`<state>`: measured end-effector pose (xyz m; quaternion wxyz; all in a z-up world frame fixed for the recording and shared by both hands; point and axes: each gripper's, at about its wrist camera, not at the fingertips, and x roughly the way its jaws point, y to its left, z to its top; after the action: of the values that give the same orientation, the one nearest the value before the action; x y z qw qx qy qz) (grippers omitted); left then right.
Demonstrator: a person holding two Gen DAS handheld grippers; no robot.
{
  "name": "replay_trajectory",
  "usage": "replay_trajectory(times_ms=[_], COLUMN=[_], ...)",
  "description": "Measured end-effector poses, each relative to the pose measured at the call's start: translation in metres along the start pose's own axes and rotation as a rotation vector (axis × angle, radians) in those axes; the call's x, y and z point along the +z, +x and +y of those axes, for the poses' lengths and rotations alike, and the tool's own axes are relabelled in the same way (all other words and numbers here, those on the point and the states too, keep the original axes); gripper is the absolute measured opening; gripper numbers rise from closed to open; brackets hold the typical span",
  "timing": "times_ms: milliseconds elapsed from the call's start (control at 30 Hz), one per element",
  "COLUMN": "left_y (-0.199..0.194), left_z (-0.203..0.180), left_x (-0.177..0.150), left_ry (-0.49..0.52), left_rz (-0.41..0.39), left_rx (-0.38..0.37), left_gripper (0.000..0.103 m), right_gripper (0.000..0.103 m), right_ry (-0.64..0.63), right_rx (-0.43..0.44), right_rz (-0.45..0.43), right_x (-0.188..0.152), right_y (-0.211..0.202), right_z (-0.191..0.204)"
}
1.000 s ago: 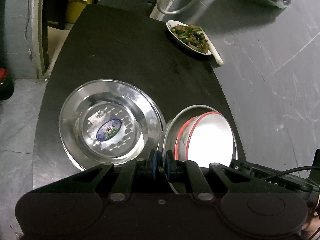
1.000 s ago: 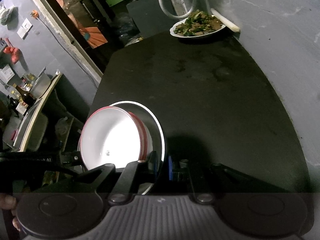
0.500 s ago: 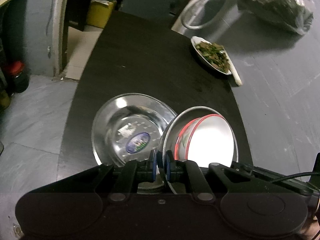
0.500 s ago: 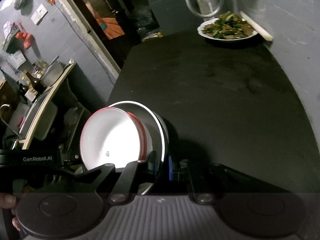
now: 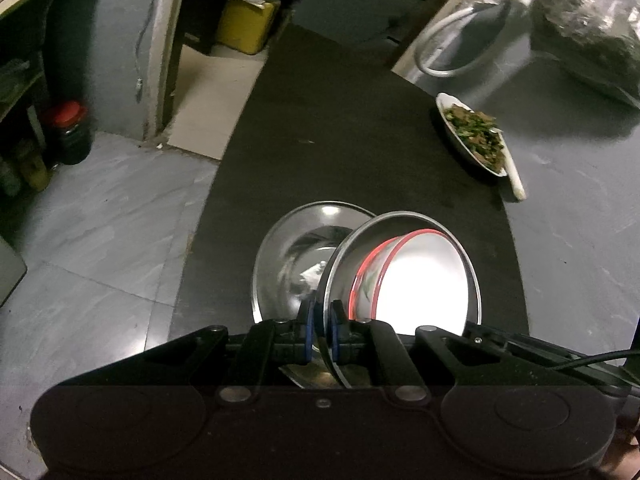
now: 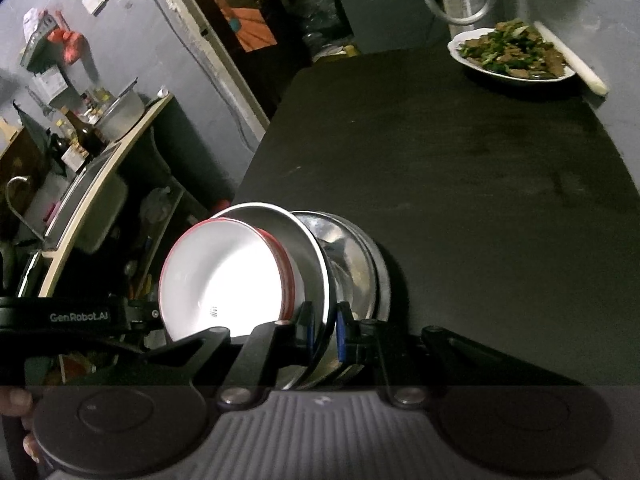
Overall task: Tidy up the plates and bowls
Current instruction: 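Lower the steel bowl onto the steel plate stack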
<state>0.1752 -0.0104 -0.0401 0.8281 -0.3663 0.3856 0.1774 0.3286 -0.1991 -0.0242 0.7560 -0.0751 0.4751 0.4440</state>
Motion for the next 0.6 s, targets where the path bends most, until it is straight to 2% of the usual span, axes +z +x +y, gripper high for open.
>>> replay_trajectory(times_ms=[600], left_y=[0.015], left_z=[0.015], left_x=[0.011], left_ry=[-0.041], left_rz=[0.026], left_rx=[0.02], left_gripper=[0.006], right_gripper=[0.012], right_ry=[-0.002], right_rx=[-0.009], right_rz=[0.037], right_x=[0.01], right_y=[0.021], right_z=[0.006])
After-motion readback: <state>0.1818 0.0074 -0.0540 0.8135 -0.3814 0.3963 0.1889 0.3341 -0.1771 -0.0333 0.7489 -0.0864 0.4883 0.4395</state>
